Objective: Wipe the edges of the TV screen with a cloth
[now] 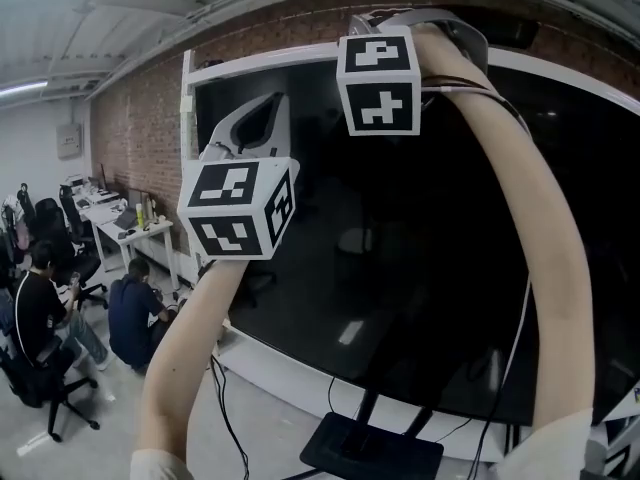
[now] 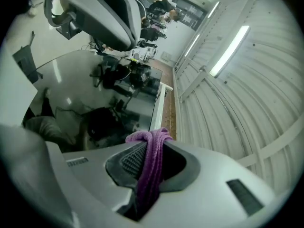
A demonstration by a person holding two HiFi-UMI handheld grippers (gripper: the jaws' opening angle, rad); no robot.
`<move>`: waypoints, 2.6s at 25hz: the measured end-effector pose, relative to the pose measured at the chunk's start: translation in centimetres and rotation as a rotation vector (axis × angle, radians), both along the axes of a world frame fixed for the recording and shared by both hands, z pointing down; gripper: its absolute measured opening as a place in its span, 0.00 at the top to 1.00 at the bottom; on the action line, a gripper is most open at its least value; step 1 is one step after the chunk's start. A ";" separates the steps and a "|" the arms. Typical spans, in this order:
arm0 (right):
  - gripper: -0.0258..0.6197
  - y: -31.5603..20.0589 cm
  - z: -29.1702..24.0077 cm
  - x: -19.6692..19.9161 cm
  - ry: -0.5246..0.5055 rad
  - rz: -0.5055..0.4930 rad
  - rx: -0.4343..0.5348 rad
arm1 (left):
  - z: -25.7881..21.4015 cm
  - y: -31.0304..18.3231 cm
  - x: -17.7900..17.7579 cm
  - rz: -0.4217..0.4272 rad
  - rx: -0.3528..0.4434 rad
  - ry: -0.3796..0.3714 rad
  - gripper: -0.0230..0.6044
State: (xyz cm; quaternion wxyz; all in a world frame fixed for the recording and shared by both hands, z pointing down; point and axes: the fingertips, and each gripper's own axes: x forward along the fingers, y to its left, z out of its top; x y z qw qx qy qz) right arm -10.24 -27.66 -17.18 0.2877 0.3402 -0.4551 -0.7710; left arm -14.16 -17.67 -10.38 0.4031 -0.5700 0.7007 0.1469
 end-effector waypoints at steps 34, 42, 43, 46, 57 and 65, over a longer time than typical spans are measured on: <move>0.87 0.7 0.2 -38.6 0.049 0.103 0.035 | 3.4 -3.7 -44.9 0.111 -0.083 0.074 0.94; 0.87 1.0 0.7 -40.7 0.065 0.209 0.090 | 2.0 -5.4 -45.7 0.248 -0.089 0.012 0.94; 0.87 1.1 0.7 -40.6 0.054 0.223 0.099 | 2.0 -5.3 -45.4 0.272 -0.093 -0.006 0.94; 0.87 1.4 0.4 -40.1 0.016 0.263 0.140 | 2.1 -5.2 -44.0 0.330 -0.091 -0.073 0.94; 0.87 1.2 4.7 -39.8 0.076 0.397 0.193 | 6.3 -6.4 -42.7 0.564 -0.164 -0.008 0.94; 0.87 0.3 8.6 -41.2 0.093 0.399 0.162 | 9.2 -6.6 -44.9 0.568 -0.200 0.028 0.94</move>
